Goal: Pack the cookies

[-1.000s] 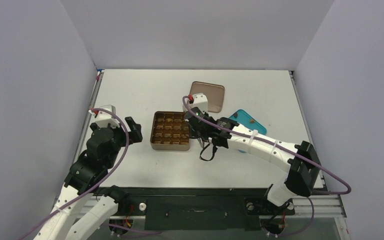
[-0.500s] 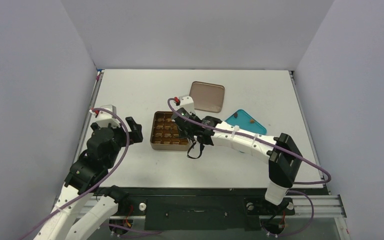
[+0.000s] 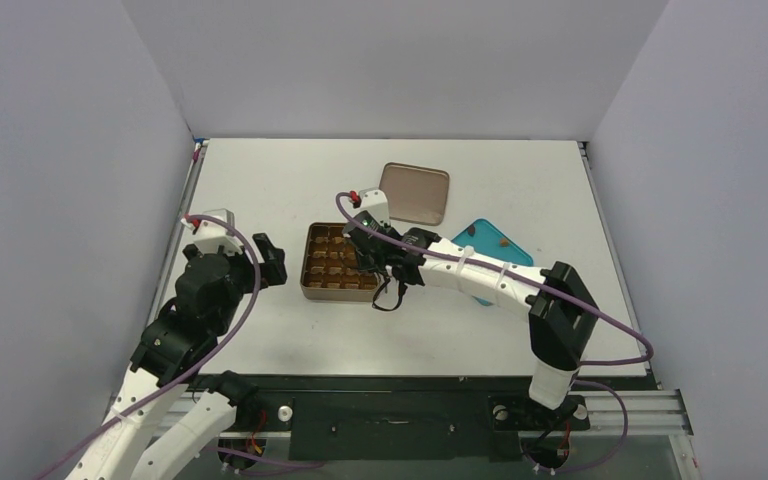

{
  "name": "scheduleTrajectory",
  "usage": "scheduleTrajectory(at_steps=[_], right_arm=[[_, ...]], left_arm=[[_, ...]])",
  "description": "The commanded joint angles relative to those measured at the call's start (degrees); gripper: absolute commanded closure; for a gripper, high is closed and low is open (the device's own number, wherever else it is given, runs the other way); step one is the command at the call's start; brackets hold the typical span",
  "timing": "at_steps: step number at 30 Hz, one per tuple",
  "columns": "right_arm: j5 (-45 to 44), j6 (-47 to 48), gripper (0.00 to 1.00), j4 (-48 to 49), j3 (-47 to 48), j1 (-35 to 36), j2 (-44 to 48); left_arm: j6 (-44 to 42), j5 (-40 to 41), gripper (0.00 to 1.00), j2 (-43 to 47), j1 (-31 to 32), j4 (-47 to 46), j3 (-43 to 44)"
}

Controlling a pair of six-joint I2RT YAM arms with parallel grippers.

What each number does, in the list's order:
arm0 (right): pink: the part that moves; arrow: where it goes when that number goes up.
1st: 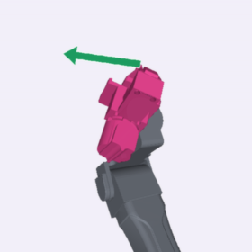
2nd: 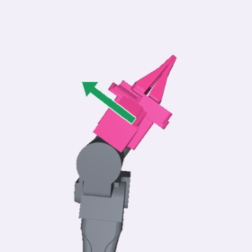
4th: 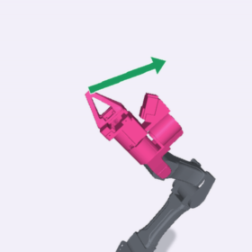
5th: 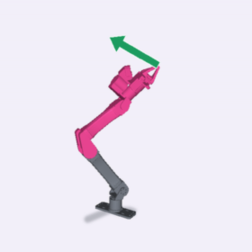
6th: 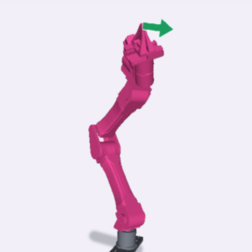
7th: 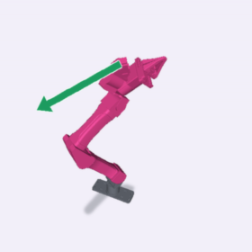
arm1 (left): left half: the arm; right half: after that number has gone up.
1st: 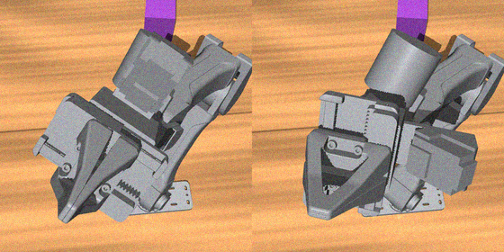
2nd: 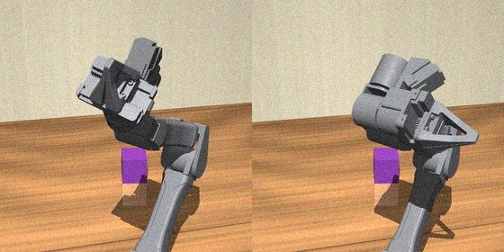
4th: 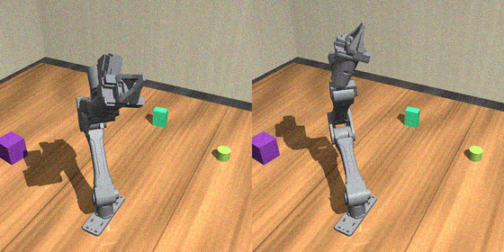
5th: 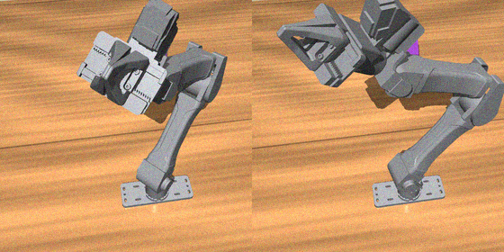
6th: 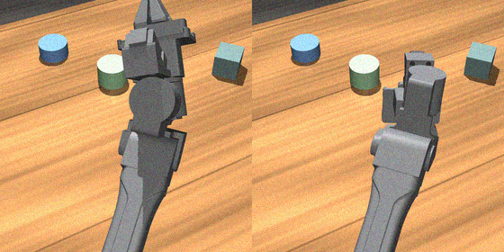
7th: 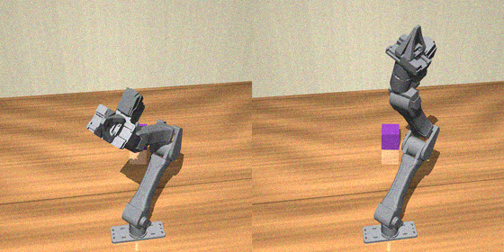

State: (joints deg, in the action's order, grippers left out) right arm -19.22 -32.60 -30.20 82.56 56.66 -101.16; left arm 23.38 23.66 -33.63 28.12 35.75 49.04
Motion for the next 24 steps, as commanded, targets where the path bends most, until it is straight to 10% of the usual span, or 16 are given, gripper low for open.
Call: scheduleTrajectory(at_steps=[1, 24], right_arm=[[-0.49, -0.13, 0.69, 2.16, 1.90, -0.24, -0.25], [-0.77, -1.01, 0.62, 2.89, 0.66, -0.17, 1.24]], left_arm=[[-0.08, -0.74, 0.03, -0.14, -0.25, -3.25, 0.27], [-0.09, -0.57, 0.03, -0.16, -0.26, -3.17, 0.36]])
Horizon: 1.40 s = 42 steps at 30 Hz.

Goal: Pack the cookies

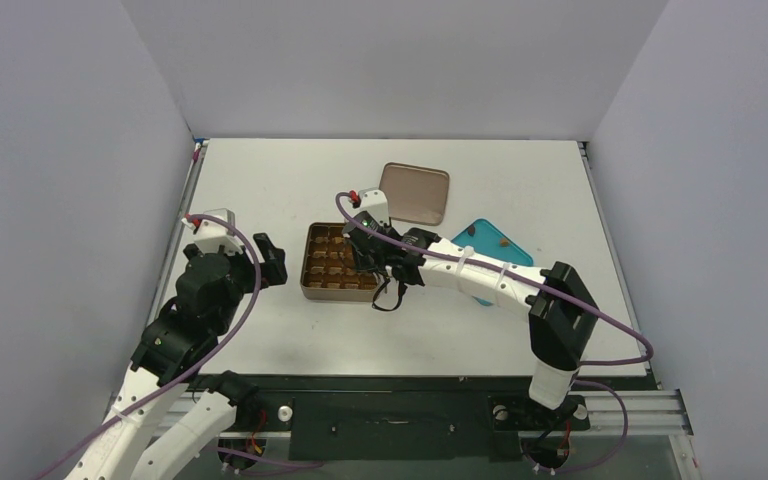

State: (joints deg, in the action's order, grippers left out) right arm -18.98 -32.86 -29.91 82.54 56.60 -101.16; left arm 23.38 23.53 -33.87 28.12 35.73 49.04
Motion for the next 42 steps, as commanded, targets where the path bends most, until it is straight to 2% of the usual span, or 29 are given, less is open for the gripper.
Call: scheduleTrajectory(at_steps=[1, 9, 15, 28, 35, 42], right_arm=[[-1.13, -0.77, 0.62, 2.59, 0.56, -0.09, 1.50], [-2.64, -0.71, 0.62, 2.34, -4.41, -1.23, 7.88], [-4.28, -1.02, 0.62, 1.05, -10.20, -3.55, 15.94], [-6.41, -0.86, 0.61, -3.85, -22.04, -12.38, 29.65], [-7.49, -1.40, 0.59, -7.33, -25.96, -15.70, 33.01], [-5.65, -1.42, 0.59, -6.66, -30.40, -20.54, 34.32]], left_arm=[[-0.09, -0.43, 0.03, 0.10, -0.26, -3.08, 0.36], [-0.13, -0.14, 0.03, 0.12, -0.26, -3.02, 0.31], [-0.06, -0.07, 0.03, 0.10, -0.34, -2.99, 0.36], [-0.09, -0.14, 0.03, -0.10, -0.35, -2.95, 0.36], [-0.08, -0.50, 0.03, 0.05, -0.35, -3.21, 0.34], [-0.14, -0.95, 0.03, 0.03, -0.27, -3.29, 0.27]])
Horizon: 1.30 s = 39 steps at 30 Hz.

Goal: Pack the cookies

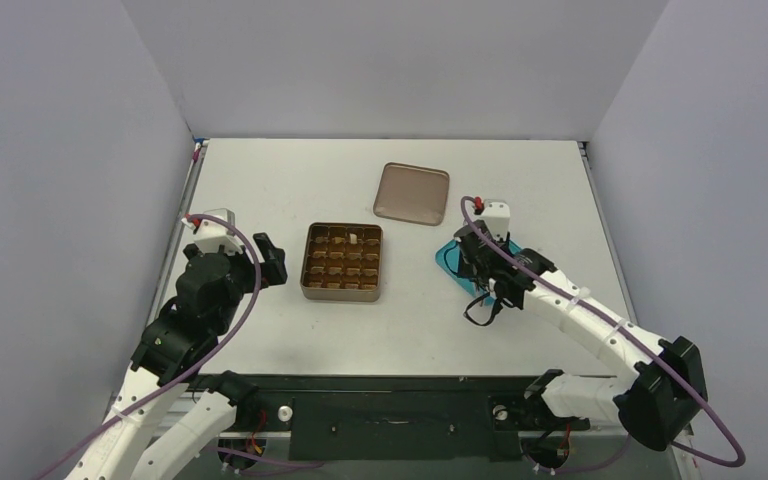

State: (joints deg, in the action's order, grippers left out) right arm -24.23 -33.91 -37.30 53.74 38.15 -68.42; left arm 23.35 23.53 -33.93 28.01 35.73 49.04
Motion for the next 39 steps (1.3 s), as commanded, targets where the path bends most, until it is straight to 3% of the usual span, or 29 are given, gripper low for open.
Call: scheduleTrajectory(at_steps=[1, 15, 39], right_arm=[[0.32, -0.30, 0.59, 1.48, -2.31, -2.41, 1.47], [7.31, 0.08, 0.59, 9.79, -5.01, -8.71, -4.31], [4.83, 2.17, 0.63, 12.14, 3.05, -9.89, -16.03]], left_arm=[[-0.09, -0.99, 0.03, 0.10, -0.15, -3.36, 0.27], [-0.06, -1.01, 0.03, -0.30, -0.24, -3.29, 0.26], [-0.15, -0.68, 0.03, -0.18, -0.24, -3.16, 0.33]])
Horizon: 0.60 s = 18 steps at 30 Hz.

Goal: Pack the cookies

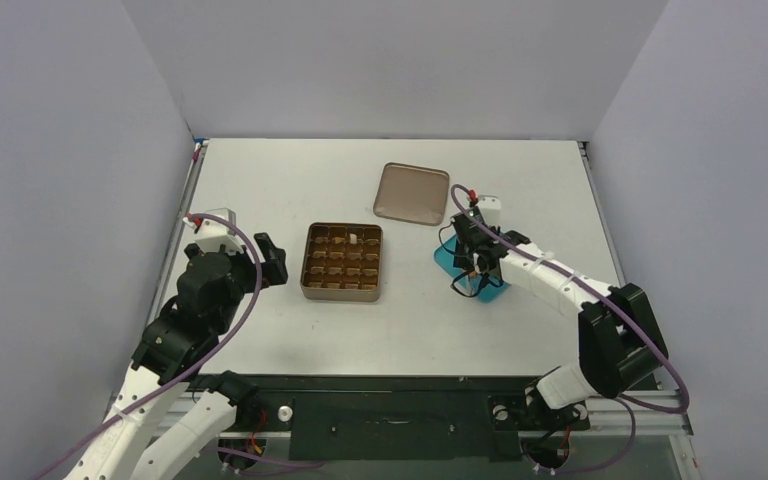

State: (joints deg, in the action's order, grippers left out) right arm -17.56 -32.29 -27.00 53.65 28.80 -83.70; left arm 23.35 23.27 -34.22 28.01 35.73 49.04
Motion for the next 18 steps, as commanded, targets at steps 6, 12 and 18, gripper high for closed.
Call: scheduleTrajectory(at_steps=[6, 12, 18], right_arm=[[-2.21, 0.79, 0.68, 1.82, 3.64, -0.60, -1.80], [-2.30, 1.00, 0.73, 1.76, 3.61, -0.72, -1.46], [-3.02, 1.39, 0.80, 0.67, 3.12, -0.75, 0.66]], left_arm=[[-0.15, -0.42, 0.03, 0.22, -0.24, -3.18, 0.35], [-0.15, -0.42, 0.03, 0.21, -0.24, -3.19, 0.36], [-0.15, -0.41, 0.03, 0.16, -0.24, -3.12, 0.35]])
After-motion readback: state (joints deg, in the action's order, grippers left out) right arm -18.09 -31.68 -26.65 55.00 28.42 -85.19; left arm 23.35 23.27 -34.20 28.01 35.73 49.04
